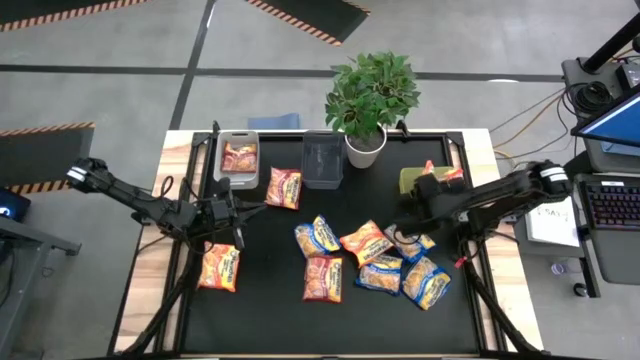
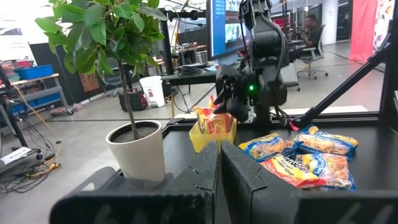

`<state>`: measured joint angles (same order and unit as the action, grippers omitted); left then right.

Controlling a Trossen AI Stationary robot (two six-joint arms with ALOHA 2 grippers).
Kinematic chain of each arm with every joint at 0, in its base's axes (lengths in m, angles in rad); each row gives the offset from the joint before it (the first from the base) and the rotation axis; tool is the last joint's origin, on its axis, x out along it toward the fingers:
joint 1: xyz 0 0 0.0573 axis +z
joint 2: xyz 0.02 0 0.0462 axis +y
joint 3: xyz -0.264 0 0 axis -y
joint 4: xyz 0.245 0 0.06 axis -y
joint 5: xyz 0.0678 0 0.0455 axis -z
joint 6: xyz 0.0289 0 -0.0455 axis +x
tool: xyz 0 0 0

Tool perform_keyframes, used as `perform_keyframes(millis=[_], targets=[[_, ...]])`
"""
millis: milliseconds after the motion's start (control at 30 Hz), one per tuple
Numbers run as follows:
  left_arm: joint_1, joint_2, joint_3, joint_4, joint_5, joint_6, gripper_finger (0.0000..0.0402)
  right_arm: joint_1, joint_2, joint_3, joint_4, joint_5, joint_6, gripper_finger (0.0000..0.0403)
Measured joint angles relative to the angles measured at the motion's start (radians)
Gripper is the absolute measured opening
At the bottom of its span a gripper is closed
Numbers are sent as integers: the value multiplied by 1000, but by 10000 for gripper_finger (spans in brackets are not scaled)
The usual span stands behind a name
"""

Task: Sort Maruchan noodles
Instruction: Put the orange noodle pack into the yellow bin, then put the red noodle pack into the white bin

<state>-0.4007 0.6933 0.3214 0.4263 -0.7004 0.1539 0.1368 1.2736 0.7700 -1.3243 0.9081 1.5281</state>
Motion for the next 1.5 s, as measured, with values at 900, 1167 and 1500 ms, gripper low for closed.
perform_keyframes(millis=[900, 1167, 1500], targets=[[28, 140, 11, -23, -180, -253, 0, 1, -341, 0, 640, 80, -754, 134], [42, 248, 131, -264, -180, -367, 0, 1, -343, 0, 804, 80, -960, 129], [143, 413, 401, -758, -14, -567, 0, 1, -344, 0, 811, 80, -973, 122]])
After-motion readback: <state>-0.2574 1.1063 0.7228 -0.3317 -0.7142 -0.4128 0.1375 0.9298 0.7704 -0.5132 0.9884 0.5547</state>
